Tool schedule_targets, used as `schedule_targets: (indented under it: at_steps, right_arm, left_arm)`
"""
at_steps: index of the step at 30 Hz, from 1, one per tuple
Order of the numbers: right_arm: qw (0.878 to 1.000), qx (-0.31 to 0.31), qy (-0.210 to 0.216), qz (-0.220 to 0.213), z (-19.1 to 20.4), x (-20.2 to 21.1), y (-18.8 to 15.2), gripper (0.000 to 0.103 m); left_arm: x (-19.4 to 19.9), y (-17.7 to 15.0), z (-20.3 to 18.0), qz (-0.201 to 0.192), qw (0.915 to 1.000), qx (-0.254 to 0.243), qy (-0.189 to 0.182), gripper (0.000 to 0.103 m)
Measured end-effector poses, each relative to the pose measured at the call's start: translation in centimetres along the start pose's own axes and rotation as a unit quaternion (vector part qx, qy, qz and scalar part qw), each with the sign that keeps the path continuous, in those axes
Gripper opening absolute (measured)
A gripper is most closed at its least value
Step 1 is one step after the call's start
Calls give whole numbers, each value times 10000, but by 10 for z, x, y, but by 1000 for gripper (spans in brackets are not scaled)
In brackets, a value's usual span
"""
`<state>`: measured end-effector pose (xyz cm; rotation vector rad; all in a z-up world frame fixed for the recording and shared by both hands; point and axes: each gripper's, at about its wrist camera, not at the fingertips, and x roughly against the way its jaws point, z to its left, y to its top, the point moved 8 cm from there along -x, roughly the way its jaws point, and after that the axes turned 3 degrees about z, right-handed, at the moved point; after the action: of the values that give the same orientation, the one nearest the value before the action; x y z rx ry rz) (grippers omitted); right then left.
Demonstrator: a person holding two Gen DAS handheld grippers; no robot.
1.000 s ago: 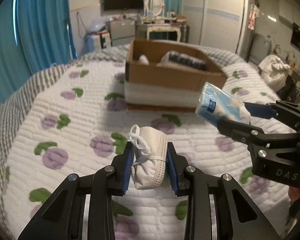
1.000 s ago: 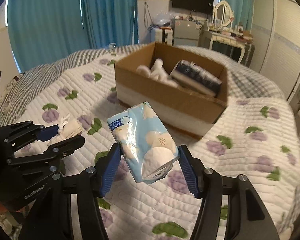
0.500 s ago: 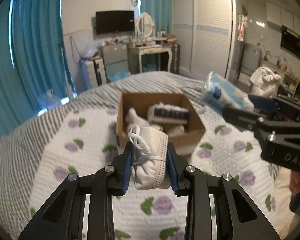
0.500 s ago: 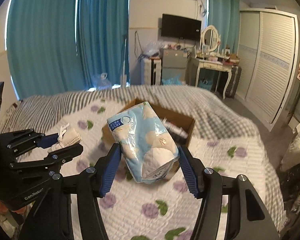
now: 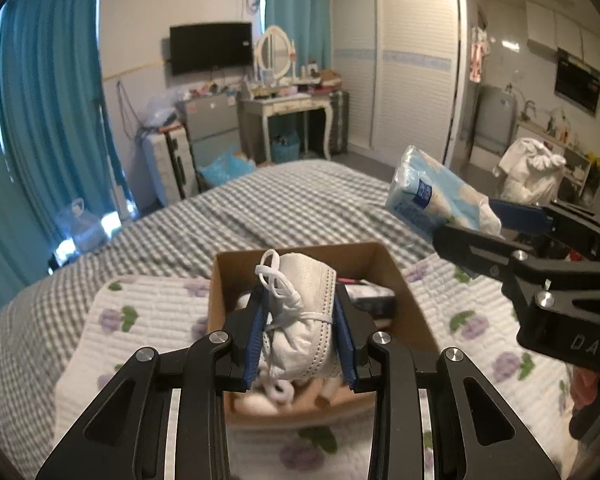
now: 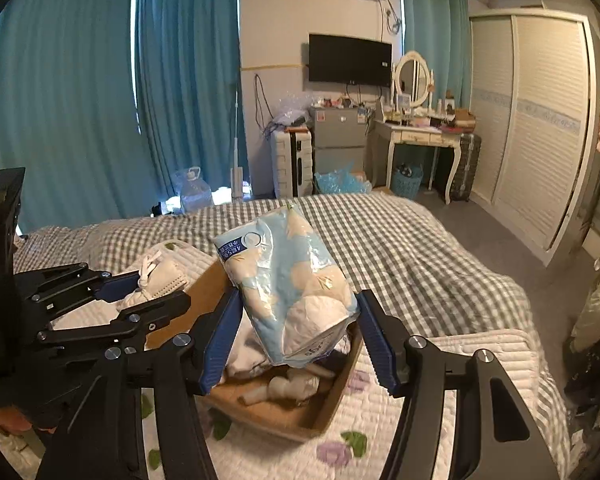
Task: Organize soft objects
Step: 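Carry the mask and tissue pack into the box and open both tools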
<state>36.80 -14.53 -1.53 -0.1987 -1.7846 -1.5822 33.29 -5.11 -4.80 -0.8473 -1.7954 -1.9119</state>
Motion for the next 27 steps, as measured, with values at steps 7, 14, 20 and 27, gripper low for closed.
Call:
schedule_targets:
  at_steps: [7, 14, 20, 27]
  right_arm:
    - [9974, -133, 248, 659, -9, -86, -42, 59]
    - [9965, -245, 208, 770, -12, -109, -64, 65]
    - [9972, -411, 76, 621, -20, -88, -54, 78]
    - [9991, -354, -214, 115, -10, 2, -15, 78]
  left_arm:
    - [-76, -24, 21, 526, 9985, -2, 139, 31]
    - [-93, -39, 23, 680, 9966, -244, 400, 49]
    - [-65, -27, 19, 485, 9977, -220, 415, 79]
    - [23, 9, 20, -120, 9981, -165, 585, 79]
